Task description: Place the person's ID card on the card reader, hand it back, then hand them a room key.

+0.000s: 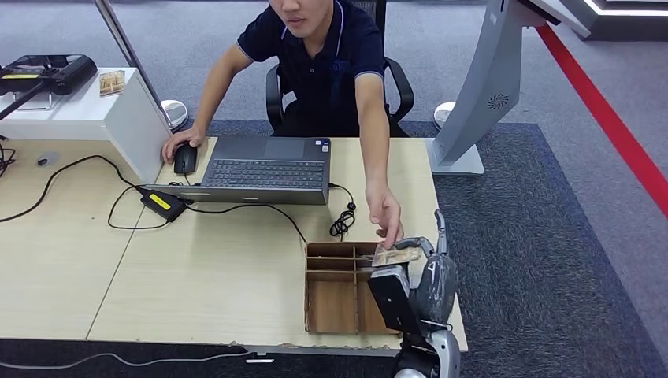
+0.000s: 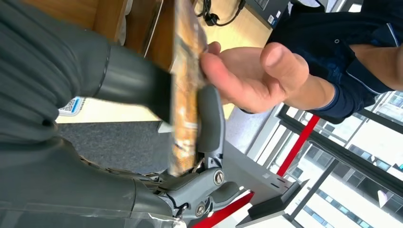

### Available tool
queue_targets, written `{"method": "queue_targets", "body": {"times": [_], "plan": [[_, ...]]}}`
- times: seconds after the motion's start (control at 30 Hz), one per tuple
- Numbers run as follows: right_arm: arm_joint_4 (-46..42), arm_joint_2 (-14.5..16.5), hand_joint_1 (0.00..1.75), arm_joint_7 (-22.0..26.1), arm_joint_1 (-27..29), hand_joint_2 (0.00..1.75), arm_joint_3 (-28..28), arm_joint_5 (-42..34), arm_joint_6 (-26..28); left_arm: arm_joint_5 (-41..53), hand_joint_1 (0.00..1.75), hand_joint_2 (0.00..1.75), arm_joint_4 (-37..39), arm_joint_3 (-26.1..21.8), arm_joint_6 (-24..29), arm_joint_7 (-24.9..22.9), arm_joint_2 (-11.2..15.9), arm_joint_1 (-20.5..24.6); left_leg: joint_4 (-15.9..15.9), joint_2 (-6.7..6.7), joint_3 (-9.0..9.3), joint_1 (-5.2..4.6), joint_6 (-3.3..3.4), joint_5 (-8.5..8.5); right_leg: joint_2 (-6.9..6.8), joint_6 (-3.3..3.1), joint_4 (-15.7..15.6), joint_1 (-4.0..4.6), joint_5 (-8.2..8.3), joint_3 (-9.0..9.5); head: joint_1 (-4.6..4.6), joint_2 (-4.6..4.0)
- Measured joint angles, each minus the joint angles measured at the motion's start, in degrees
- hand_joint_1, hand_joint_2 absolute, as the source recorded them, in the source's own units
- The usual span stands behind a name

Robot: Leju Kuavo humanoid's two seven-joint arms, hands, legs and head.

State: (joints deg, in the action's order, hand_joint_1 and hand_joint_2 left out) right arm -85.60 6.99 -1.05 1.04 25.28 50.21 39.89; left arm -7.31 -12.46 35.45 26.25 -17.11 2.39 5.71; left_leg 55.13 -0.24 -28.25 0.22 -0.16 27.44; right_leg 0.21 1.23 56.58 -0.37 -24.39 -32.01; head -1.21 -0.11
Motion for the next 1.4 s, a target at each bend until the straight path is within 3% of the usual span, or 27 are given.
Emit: {"method": "queue_targets", "body": {"times": [1.03, 1.4], "plan": [[0.0, -1.0, 0.00, -3.7, 1.4, 1.75, -0.4, 1.1, 0.0, -1.8, 0.00, 0.00, 0.0, 0.1, 0.2, 0.1, 0.1, 0.0, 0.0, 0.01, -0.01, 0.00, 0.00, 0.00, 0.00, 0.00, 0.0, 0.00, 0.00, -0.03, 0.00, 0.01], [0.1, -2.7, 0.00, -9.7, 1.4, 1.75, 0.0, 11.5, 0.0, -2.1, 0.00, 0.00, 0.0, 1.2, 0.2, 0.1, 0.2, 0.0, 0.0, 0.00, -0.01, 0.00, 0.00, 0.00, 0.00, 0.00, 0.0, 0.00, 0.00, -0.03, -0.01, 0.00]]}}
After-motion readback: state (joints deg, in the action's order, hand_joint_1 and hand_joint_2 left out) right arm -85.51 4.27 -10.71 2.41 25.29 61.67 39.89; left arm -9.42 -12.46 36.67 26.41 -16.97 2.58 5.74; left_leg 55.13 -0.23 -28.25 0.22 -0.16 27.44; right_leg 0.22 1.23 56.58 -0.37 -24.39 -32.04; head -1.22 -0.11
